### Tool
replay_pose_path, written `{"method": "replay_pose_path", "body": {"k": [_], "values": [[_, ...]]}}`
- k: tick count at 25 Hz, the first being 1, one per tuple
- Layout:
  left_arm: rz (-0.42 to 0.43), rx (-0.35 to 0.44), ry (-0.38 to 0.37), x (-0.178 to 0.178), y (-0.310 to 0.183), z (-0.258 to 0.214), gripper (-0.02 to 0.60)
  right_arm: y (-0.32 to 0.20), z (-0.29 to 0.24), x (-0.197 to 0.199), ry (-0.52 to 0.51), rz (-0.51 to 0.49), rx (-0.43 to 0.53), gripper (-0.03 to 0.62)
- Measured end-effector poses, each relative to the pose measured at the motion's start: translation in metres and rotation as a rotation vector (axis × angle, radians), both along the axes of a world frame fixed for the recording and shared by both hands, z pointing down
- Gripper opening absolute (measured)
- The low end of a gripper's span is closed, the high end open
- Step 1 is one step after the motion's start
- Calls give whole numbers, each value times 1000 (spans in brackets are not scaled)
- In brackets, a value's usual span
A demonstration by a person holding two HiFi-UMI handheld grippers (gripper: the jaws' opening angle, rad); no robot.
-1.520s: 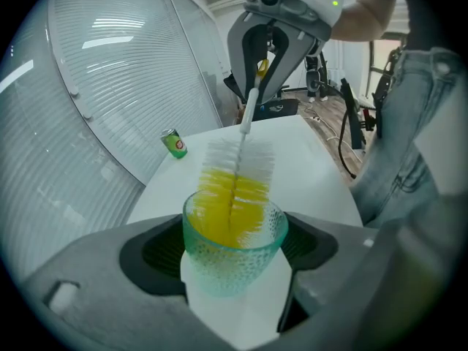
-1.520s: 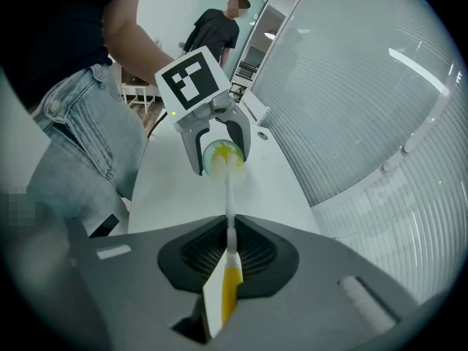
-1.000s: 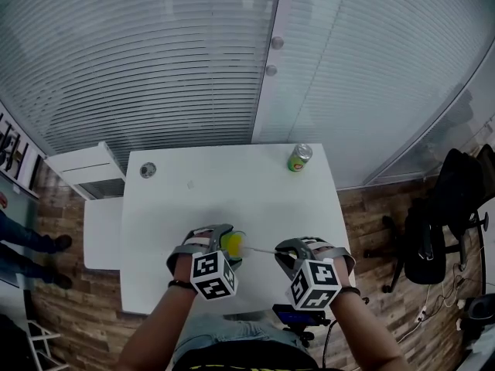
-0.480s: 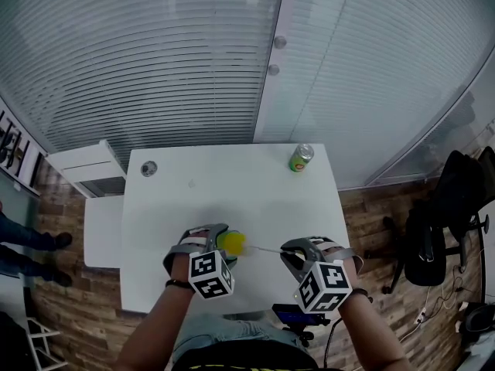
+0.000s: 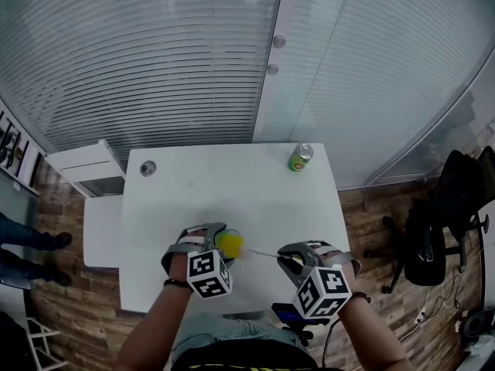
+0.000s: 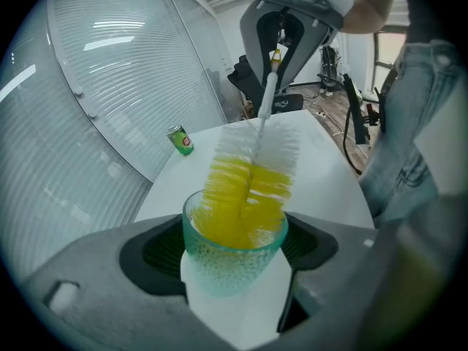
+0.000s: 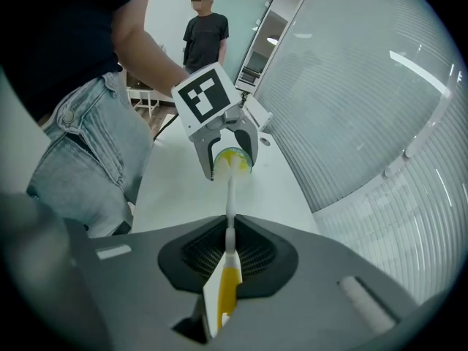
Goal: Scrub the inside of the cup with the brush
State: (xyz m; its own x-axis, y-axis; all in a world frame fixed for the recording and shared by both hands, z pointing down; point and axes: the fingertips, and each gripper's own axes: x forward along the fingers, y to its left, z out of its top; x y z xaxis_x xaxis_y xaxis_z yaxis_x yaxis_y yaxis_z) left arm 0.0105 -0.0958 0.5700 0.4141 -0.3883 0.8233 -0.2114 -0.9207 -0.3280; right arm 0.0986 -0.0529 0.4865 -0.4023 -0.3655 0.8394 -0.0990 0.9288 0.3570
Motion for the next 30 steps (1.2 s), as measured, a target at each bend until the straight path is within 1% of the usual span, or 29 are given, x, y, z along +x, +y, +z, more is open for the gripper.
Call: {"method": "replay_pose_path", "body": {"k": [3,7,10,14,18,22,26,30], "values": [[0,9,6,2,0,-2,402,-6,-3,4,-24,35,0,35],[5,27,20,7,-1,-8,402,-7,8,9,-20,77,-49,35],[9,30,22,7,-1,-9,402,-2,14,2,-17,67,-59,35],[3,27,18,6,-1,-7,402,-1,9,-5,-30,58,-35,35],[-5,34,13,4,-4,-7,401,-9,3,2,-42,92,-29,35],[-22,44,10,-2,-8,-9,401,-9,1,12,-54,109,-45,35],[-28,43,-3,-9,-10,-6,402,0,2,11,-58,87,-54,35],[-33,35,-15,-11,-9,-2,401,5,-4,5,-70,74,-39,35]]}}
